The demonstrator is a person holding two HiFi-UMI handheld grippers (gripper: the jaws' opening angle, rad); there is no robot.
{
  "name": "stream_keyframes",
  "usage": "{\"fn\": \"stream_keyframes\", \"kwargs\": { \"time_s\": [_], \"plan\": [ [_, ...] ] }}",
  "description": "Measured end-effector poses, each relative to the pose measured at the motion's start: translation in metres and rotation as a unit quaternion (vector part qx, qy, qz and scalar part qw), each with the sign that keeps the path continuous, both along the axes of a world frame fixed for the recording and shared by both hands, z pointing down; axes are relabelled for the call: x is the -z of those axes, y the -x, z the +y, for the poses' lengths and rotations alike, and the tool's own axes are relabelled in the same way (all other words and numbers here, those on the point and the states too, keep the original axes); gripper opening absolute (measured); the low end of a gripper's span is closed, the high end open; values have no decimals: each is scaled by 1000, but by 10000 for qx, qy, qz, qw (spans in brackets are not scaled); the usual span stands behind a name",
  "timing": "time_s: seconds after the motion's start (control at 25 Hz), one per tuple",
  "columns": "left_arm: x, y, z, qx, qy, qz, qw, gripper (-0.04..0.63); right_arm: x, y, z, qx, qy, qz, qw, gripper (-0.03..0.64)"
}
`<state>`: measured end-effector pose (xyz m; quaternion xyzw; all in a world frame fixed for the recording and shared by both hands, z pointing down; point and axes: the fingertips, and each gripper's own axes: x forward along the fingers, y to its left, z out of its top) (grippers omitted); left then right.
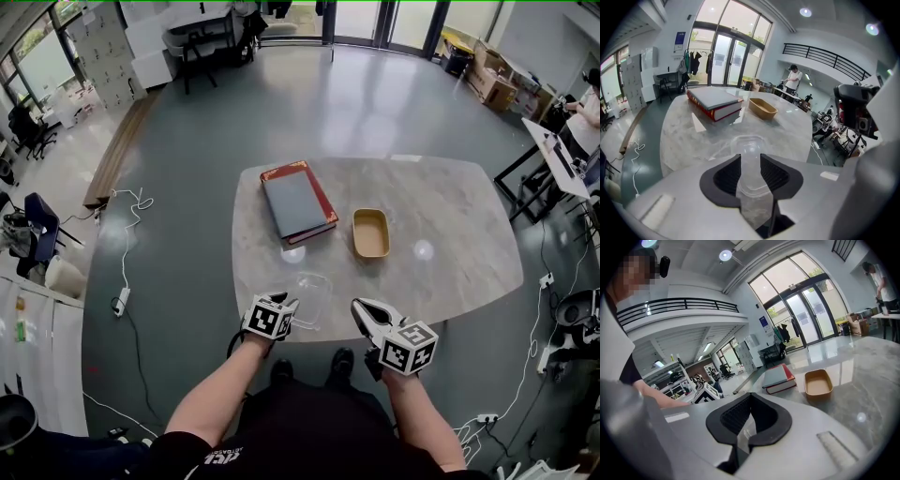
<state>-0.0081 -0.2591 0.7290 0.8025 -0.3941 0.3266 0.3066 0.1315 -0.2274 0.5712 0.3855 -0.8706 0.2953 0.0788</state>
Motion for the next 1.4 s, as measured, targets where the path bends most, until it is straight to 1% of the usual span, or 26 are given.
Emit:
{"fn": "stream_keyframes", "kwargs": {
  "time_s": [0.16,0.4,0.8,1.2,1.28,1.4],
  "plan": [
    [-13,4,-1,32,29,-166,9999,132,-4,-11,8,-112,109,53,9999,14],
    [-20,5,-5,39,46,-197,9998,133,-17,-23,14,-238,249,83,9994,14],
    [-51,13,-3,-20,294,-382,9988,132,-15,-26,5,-316,257,96,9991,14],
    [-70,14,-3,-67,545,-372,9978,132,-16,-27,4,-355,301,161,9988,14],
    [-71,14,-3,-61,527,-399,9978,114,-16,-29,5,-377,311,171,9987,14],
    [-72,12,-3,-99,437,-414,9981,109,-18,-34,7,-418,320,184,9984,14]
  ]
}}
